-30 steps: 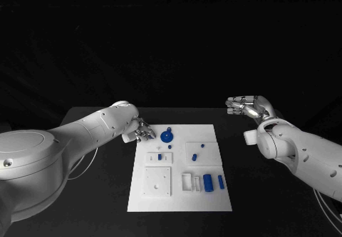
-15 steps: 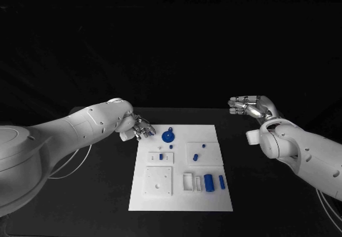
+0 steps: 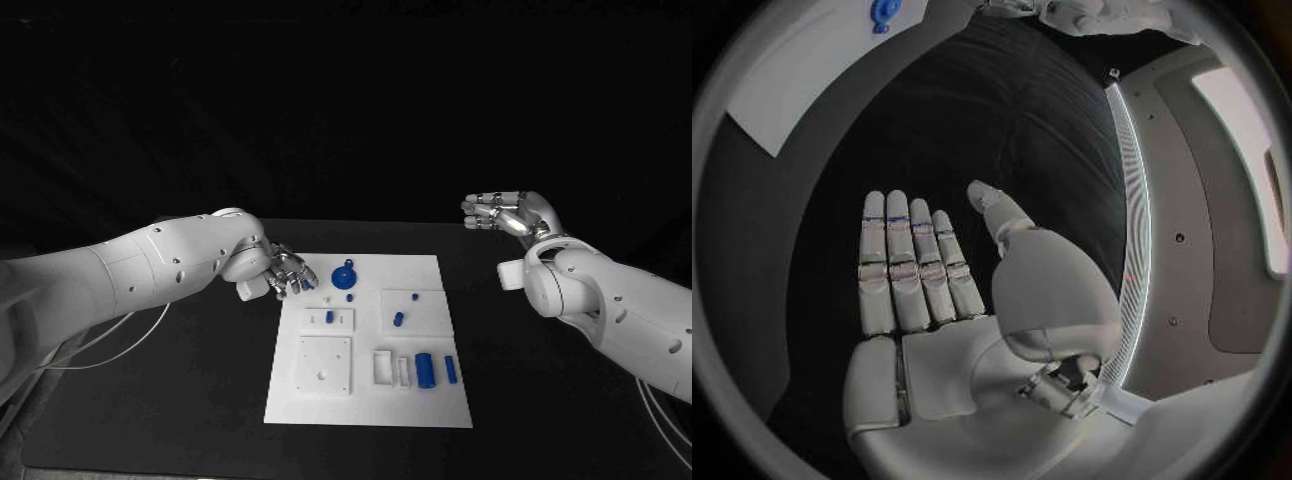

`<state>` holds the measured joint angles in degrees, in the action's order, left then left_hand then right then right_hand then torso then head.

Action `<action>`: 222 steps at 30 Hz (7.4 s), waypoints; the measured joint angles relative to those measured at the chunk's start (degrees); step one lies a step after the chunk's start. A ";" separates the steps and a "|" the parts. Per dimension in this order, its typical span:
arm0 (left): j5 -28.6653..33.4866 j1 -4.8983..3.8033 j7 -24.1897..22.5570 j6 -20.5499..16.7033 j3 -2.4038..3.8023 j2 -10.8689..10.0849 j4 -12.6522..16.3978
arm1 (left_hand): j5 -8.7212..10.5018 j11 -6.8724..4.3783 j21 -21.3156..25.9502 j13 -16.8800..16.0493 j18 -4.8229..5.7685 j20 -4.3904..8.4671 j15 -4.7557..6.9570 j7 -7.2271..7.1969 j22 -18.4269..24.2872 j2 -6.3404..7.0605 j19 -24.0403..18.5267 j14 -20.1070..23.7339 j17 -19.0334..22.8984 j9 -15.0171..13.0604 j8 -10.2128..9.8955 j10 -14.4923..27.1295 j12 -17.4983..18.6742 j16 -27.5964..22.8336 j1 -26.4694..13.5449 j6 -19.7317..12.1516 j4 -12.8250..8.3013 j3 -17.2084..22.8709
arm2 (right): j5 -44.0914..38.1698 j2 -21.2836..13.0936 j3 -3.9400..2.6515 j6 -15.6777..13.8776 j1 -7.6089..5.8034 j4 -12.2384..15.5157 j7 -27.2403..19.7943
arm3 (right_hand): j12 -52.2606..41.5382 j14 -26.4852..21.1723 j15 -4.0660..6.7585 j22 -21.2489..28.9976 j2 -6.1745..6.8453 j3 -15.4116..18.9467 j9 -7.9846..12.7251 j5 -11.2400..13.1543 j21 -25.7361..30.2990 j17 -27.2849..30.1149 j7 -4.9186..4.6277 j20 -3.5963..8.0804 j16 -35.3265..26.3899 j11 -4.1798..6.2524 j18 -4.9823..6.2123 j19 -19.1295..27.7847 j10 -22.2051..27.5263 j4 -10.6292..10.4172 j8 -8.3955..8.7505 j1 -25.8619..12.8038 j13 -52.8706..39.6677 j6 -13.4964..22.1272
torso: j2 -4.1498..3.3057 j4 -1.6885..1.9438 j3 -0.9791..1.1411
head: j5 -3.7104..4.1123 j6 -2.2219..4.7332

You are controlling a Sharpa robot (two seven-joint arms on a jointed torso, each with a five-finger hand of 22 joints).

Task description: Assemble the parts on the task board

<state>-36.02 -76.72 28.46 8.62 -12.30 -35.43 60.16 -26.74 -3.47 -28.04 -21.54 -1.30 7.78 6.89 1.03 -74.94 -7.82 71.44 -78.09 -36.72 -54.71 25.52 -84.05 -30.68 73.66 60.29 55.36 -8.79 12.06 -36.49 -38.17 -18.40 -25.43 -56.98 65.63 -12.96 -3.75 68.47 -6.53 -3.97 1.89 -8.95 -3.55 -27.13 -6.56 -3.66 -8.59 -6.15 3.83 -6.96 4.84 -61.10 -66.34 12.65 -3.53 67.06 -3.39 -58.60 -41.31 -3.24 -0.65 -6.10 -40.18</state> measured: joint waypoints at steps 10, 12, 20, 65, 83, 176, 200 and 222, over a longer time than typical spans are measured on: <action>-3.43 0.61 0.57 -1.42 -1.37 -1.29 4.40 | 0.00 0.00 0.00 0.10 -0.01 0.00 -0.03 0.00 0.01 -0.32 0.00 -0.02 -0.08 -0.37 -0.05 0.00 0.00 0.00 -0.29 0.00 -0.04 -0.04 | 0.04 0.10 0.00 0.04 0.26 -0.13 0.01 | 0.00 0.00 0.00 0.00 0.00 0.00 0.00 0.00 0.00 0.00 0.00 0.00 0.00 0.00 0.00 0.00 0.00 0.00 0.00 0.00 0.00 0.00 | 0.48 0.33 -0.17 | -0.07 -1.03; -4.00 0.85 0.57 -1.72 -1.41 -1.36 4.68 | 0.01 0.00 0.00 0.10 0.00 0.00 -0.03 0.00 0.01 -0.32 0.00 -0.02 -0.11 -0.39 -0.06 0.00 -0.06 0.00 -0.29 0.00 -0.04 -0.04 | 0.04 0.13 0.00 0.05 0.28 -0.14 0.01 | 0.00 0.00 0.00 0.00 0.00 0.00 0.00 0.00 0.00 0.00 0.00 0.00 0.00 0.00 0.00 0.00 0.00 0.00 0.00 0.00 0.00 0.00 | 0.48 0.32 -0.17 | -0.12 -1.14; -6.11 2.47 -0.18 -3.49 -1.52 -1.24 5.06 | 0.08 -0.14 -0.23 0.10 0.00 -0.22 0.06 0.01 0.02 -0.32 0.22 -0.53 -0.60 -0.77 -0.24 0.15 -0.61 0.00 -0.29 0.01 -0.20 -0.20 | 0.07 0.27 0.00 0.09 0.37 -0.22 0.04 | 0.00 0.00 0.00 0.00 0.00 0.00 0.00 0.00 0.00 0.00 0.00 0.00 0.00 0.00 0.00 0.00 0.00 0.00 0.00 0.00 0.00 0.00 | 0.44 0.26 -0.17 | -0.22 -1.22; -17.91 4.87 -4.50 -3.23 -1.50 0.87 3.18 | 1.06 -0.12 -0.23 0.29 0.00 -0.21 0.05 0.40 0.04 -0.32 0.22 -0.53 -0.46 -0.46 -1.18 0.13 -0.61 -0.01 -0.27 0.40 -0.59 -0.29 | 0.12 0.33 0.00 0.67 0.48 -0.33 0.34 | 0.00 -0.40 0.01 0.00 0.00 0.00 0.00 -0.21 0.23 0.00 -0.20 -0.21 0.00 0.00 0.00 0.21 0.00 0.00 0.00 0.00 -0.01 0.20 | 0.36 0.26 -0.10 | 0.04 -2.83; -19.47 4.89 -5.82 -2.72 -1.50 0.87 3.61 | 1.04 -0.11 -0.23 0.35 0.00 -0.21 0.05 0.51 0.00 -0.25 0.21 -0.53 -0.25 -0.73 -1.61 0.13 -0.60 -0.03 -0.19 0.51 -0.86 -0.03 | 0.14 0.32 0.00 0.69 0.49 -0.35 0.39 | 0.00 -0.40 0.01 0.00 0.00 0.00 0.00 -0.20 0.23 0.00 -0.19 -0.21 0.00 0.00 0.00 0.21 0.00 0.00 0.00 0.00 -0.02 0.20 | 0.37 0.27 -0.15 | -0.05 -3.16; -27.33 5.49 -7.59 -0.48 -1.45 2.16 2.45 | 1.72 -0.11 -0.23 0.38 -0.01 -0.41 0.05 0.71 0.01 -0.09 0.01 -0.52 -0.06 -0.78 -2.44 0.12 -0.60 -0.26 0.42 0.71 -1.08 0.05 | 0.17 0.76 0.00 0.85 0.62 -0.70 0.45 | 0.00 -0.40 0.01 0.00 0.00 -0.24 0.00 -0.17 0.22 0.00 -0.15 -0.21 0.00 0.00 0.00 0.21 0.00 0.24 0.00 0.00 0.00 0.15 | 0.38 0.24 -0.19 | -0.05 -3.68; -26.71 5.65 -7.67 -0.01 -1.28 2.62 1.64 | 1.66 -0.11 -0.23 0.37 -0.01 -0.41 0.05 0.67 0.02 -0.09 0.01 -0.52 -0.07 -0.90 -2.38 0.12 -0.60 -0.26 0.43 0.68 -1.17 -0.02 | 0.17 0.68 0.00 0.86 0.67 -0.69 0.45 | 0.00 -0.40 0.01 0.00 0.00 -0.24 0.00 -0.17 0.22 0.00 -0.34 -0.21 0.00 0.00 0.00 0.21 0.00 0.24 0.00 0.00 -0.01 0.35 | 0.36 0.24 -0.13 | 0.04 -3.80; -26.28 6.10 -7.53 0.33 -0.85 3.56 0.38 | 1.72 -0.09 -0.23 0.37 -0.01 -0.41 0.04 0.55 0.03 -0.02 0.01 -0.52 -0.24 -0.81 -2.27 0.11 -0.60 -0.26 0.50 1.05 -1.26 -0.09 | 0.17 0.69 0.00 0.86 0.68 -0.69 0.45 | 0.00 -0.40 0.01 0.00 0.00 -0.24 0.00 -0.17 0.22 0.00 -0.33 -0.20 0.00 0.00 0.00 0.21 0.00 0.24 0.00 0.00 -0.01 0.34 | 0.36 0.21 -0.15 | 0.27 -4.00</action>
<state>-62.31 -70.62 20.93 8.95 -13.16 -31.87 60.54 -25.01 -3.57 -28.26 -21.17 -1.31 7.37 6.93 1.58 -74.91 -7.85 71.45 -78.61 -36.97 -55.53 23.25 -83.94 -31.28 73.39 60.79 56.41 -10.05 11.97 -36.33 -37.48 -18.39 -24.57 -56.29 64.94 -12.51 -3.75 68.06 -6.52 -3.97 1.89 -9.19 -3.55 -27.30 -6.33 -3.67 -8.93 -6.35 3.83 -6.97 4.84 -60.90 -66.34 12.88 -3.53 67.06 -3.40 -58.26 -40.95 -3.03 -0.81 -5.82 -44.18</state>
